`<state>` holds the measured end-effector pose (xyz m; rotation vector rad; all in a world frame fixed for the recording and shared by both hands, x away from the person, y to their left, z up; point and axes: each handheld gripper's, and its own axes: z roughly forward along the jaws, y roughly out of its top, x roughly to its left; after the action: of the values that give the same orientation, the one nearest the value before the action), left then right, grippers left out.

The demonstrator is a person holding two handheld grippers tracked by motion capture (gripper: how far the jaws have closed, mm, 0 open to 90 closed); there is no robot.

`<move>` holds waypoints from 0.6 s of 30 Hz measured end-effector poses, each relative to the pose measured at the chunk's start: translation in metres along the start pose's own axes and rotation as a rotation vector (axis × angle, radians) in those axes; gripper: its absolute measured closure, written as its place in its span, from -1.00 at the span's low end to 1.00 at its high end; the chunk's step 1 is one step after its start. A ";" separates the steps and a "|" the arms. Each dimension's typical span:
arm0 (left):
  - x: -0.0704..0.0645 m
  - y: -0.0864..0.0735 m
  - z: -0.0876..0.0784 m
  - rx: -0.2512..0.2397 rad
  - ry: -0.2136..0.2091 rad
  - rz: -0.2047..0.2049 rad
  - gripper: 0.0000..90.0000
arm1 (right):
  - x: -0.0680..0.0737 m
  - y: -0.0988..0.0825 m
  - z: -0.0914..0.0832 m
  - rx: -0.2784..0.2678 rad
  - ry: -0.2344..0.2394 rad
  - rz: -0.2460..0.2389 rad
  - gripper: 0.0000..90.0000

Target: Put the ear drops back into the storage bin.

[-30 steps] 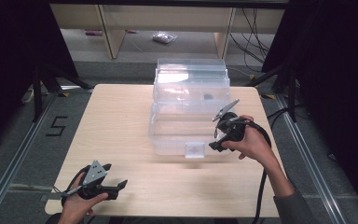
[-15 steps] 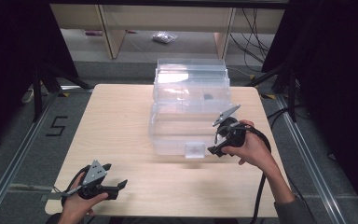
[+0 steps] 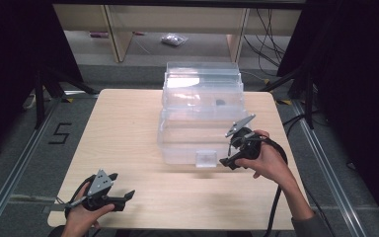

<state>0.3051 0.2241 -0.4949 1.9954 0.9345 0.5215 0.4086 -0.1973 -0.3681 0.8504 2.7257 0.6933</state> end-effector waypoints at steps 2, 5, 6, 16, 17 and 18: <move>0.000 0.000 0.000 0.001 0.000 0.000 -0.66 | 0.001 -0.002 0.000 -0.001 0.001 0.005 -0.49; 0.000 0.000 0.000 0.002 0.000 0.001 -0.66 | 0.003 -0.004 0.000 0.007 0.007 0.006 -0.49; 0.000 0.000 0.000 0.001 0.000 0.002 -0.66 | 0.003 -0.004 0.001 -0.001 0.004 -0.005 -0.49; 0.000 0.000 0.000 0.001 0.001 0.002 -0.66 | 0.008 -0.010 0.001 -0.008 0.009 -0.008 -0.50; 0.000 0.000 0.000 0.001 0.001 0.001 -0.66 | 0.008 -0.011 0.002 -0.012 0.001 -0.019 -0.50; 0.000 0.000 0.000 0.001 0.001 0.001 -0.66 | 0.008 -0.011 0.002 -0.012 0.001 -0.019 -0.50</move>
<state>0.3049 0.2241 -0.4948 1.9975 0.9341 0.5222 0.3972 -0.1999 -0.3755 0.8200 2.7244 0.7054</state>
